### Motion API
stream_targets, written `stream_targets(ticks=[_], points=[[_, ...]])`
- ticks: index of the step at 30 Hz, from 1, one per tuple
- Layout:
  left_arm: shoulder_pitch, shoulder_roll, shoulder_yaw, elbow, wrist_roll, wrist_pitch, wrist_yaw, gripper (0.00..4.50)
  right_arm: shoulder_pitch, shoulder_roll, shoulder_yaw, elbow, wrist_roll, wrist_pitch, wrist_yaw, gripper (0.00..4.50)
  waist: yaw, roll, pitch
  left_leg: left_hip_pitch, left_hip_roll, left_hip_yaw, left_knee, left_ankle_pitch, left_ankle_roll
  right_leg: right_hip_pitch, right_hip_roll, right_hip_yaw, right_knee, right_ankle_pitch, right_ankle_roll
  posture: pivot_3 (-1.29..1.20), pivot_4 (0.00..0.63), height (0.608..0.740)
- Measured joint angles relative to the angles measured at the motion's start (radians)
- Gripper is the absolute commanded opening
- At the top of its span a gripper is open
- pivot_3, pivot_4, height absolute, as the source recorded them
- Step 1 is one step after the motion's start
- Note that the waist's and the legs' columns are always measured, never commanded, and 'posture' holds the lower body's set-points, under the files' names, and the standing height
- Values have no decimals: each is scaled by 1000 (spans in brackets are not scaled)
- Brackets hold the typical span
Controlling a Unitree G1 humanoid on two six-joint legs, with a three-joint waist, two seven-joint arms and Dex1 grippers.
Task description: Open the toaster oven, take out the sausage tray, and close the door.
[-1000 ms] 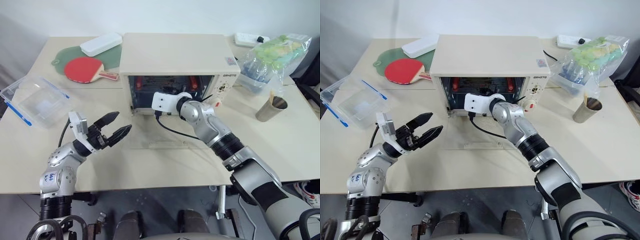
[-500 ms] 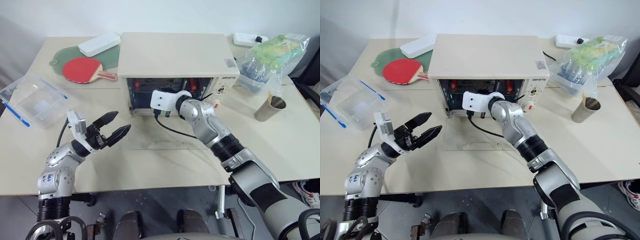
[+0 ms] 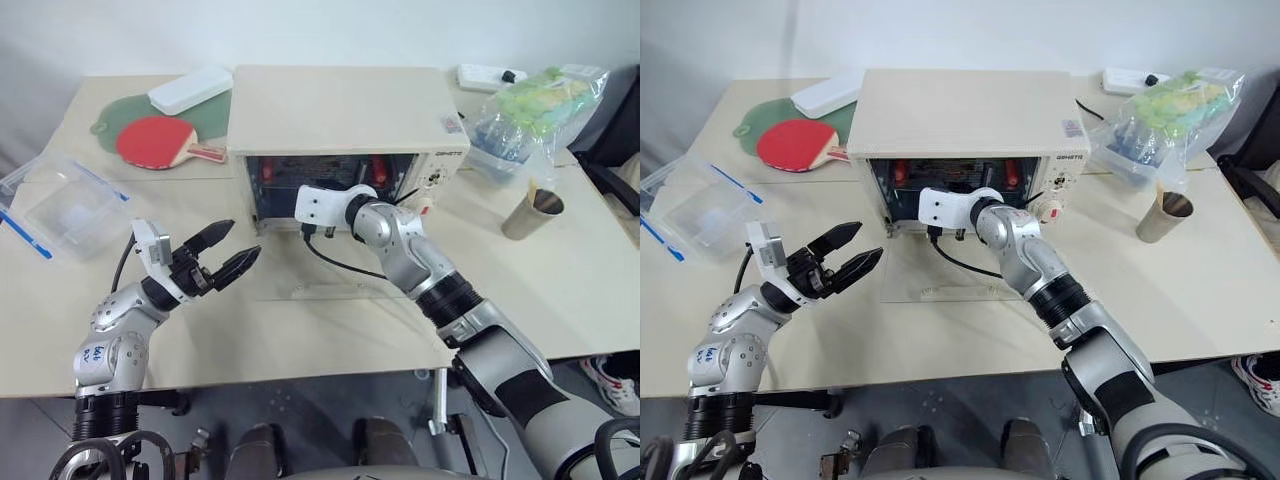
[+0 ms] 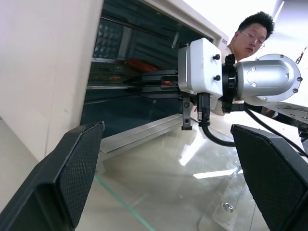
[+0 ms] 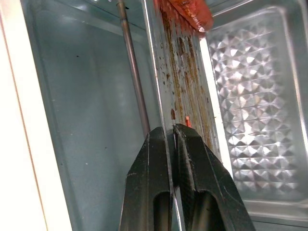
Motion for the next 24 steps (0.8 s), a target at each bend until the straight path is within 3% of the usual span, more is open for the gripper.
stream_targets(ticks=[9,24], points=[[-1,0,0,0,0,0,8,4500,-8,16,0,12,-4,4,8,37,-4,0,0,8,0,3,-6,0,-1,3,0,2,0,0,0,0,150,740],[-25,0,0,25,0,8,8,4500,60,17,0,-146,-43,81,72,37,-8,0,0,11,0,5,-12,1,-3,2,0,2,0,0,0,0,150,740]])
